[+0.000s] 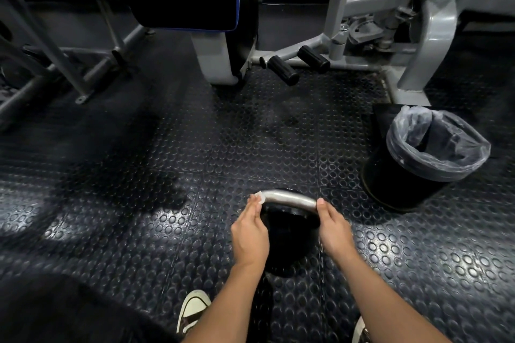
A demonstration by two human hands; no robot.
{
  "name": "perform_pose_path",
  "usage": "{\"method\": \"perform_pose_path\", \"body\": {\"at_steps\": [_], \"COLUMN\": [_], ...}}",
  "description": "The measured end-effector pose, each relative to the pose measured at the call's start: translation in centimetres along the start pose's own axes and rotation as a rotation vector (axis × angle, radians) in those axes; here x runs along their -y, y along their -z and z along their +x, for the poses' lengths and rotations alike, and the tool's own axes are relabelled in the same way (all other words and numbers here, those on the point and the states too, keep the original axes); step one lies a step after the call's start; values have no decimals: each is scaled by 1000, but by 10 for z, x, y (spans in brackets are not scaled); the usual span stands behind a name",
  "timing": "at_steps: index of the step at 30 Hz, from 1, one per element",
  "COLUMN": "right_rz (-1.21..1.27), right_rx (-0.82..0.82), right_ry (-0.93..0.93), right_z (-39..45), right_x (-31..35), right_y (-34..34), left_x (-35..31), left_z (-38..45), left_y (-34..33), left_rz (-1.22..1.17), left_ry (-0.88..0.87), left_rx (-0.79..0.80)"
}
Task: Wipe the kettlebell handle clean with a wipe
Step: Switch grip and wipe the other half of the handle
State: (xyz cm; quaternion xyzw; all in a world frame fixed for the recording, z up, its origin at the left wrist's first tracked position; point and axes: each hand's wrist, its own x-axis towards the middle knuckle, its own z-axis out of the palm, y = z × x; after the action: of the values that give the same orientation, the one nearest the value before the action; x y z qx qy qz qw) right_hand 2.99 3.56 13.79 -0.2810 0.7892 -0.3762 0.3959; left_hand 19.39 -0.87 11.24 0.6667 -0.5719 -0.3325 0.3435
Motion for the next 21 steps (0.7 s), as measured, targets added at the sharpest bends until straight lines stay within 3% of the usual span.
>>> {"method": "perform_pose_path", "body": {"at_steps": [21], "right_rz": [-1], "right_rx": [-11], "right_ry": [5], "right_z": [-1], "right_x": [0], "right_y": [0], "left_x": [-11], "left_z": [6], "left_y": [-12], "left_rz": [-108], "left_ry": [9], "left_rx": [-187]}}
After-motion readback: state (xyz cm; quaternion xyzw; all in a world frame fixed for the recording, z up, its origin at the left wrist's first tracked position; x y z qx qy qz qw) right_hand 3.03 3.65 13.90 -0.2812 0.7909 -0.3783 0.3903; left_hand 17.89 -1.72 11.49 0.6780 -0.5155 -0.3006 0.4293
